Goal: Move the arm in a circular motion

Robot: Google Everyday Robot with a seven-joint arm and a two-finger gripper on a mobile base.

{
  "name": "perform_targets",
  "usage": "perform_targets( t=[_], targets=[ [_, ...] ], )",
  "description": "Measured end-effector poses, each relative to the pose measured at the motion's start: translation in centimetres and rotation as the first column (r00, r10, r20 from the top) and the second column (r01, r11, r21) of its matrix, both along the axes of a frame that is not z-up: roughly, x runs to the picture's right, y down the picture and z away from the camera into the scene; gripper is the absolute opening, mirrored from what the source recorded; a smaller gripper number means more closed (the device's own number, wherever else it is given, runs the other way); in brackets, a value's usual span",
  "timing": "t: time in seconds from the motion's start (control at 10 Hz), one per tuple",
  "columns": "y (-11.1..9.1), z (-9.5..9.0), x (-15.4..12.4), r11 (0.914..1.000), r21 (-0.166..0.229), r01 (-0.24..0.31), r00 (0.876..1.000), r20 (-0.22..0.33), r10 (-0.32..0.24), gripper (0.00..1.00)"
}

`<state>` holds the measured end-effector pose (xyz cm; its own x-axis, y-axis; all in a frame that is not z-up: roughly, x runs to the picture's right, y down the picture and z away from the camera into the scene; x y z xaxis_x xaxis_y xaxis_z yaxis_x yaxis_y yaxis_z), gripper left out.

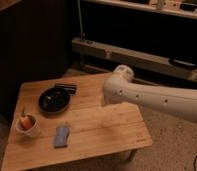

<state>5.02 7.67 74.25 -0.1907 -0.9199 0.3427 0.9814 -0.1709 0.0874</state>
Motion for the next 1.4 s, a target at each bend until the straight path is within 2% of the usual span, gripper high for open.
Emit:
perform_targets(
  t=[0.1,0.3,0.4,0.5,0.7,0.9,1.1,1.3,1.4],
  targets=[
    [1.0,-0.5,-2.8,0.9997,-0.006,0.024,0.999,0.023,-0.024,0.61],
    [1.3,-0.7,-7.0,0.9975,-0.005,0.071,0.995,0.067,-0.071,0.61],
    [0.9,-0.5,-9.9,0.9935,0.0,0.114,0.988,0.102,-0.114,0.61],
    [0.5,-0.3,-11.6,0.9897,0.006,0.143,0.982,0.125,-0.143,0.61],
    [-0.9,0.0,-16.3,0.9738,0.037,0.224,0.955,0.19,-0.227,0.61],
    [-2.8,0.7,-19.3,0.9568,0.076,0.281,0.929,0.228,-0.291,0.61],
    [-5.2,2.1,-20.3,0.9437,0.111,0.311,0.915,0.235,-0.329,0.61],
    [-7.9,3.9,-19.3,0.9416,0.125,0.313,0.919,0.211,-0.333,0.61],
    [-10.1,5.8,-17.6,0.9456,0.125,0.3,0.93,0.182,-0.32,0.61]
  ],
)
